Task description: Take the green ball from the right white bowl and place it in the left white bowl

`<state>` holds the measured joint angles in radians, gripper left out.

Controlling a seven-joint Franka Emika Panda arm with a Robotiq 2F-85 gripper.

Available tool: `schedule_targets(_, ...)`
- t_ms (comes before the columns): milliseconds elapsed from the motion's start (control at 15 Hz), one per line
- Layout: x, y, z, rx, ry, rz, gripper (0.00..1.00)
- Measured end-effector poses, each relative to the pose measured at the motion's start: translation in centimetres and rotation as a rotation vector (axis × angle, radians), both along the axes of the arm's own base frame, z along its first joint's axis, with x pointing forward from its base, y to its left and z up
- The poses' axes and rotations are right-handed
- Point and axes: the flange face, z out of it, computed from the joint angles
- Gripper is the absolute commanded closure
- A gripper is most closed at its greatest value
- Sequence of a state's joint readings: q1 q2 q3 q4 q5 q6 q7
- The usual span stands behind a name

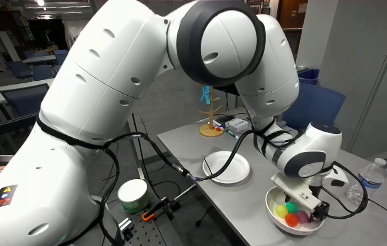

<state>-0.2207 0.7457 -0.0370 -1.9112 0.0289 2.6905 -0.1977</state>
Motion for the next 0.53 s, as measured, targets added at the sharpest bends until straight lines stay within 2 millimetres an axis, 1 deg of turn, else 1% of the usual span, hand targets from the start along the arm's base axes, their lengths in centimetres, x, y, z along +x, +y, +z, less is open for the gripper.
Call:
schedule_targets(67,-0.01,-0.02,-0.02,0.000,0.000,-0.002,0.19)
schedule_targets(267,-0.03,-0.15,0.01,-0.001,0.000,-0.011,0.40)
schedule_targets(333,-0.06,-0.18,-0.02,-0.001,0.001,-0.017,0.38)
schedule_targets(400,-0.12,-0.17,-0.09,-0.001,0.002,-0.021,0.39)
schedule_targets(467,-0.16,-0.19,-0.14,-0.001,0.003,-0.026,0.62)
schedule_targets(533,-0.17,-0.23,-0.13,-0.001,0.003,-0.030,0.63)
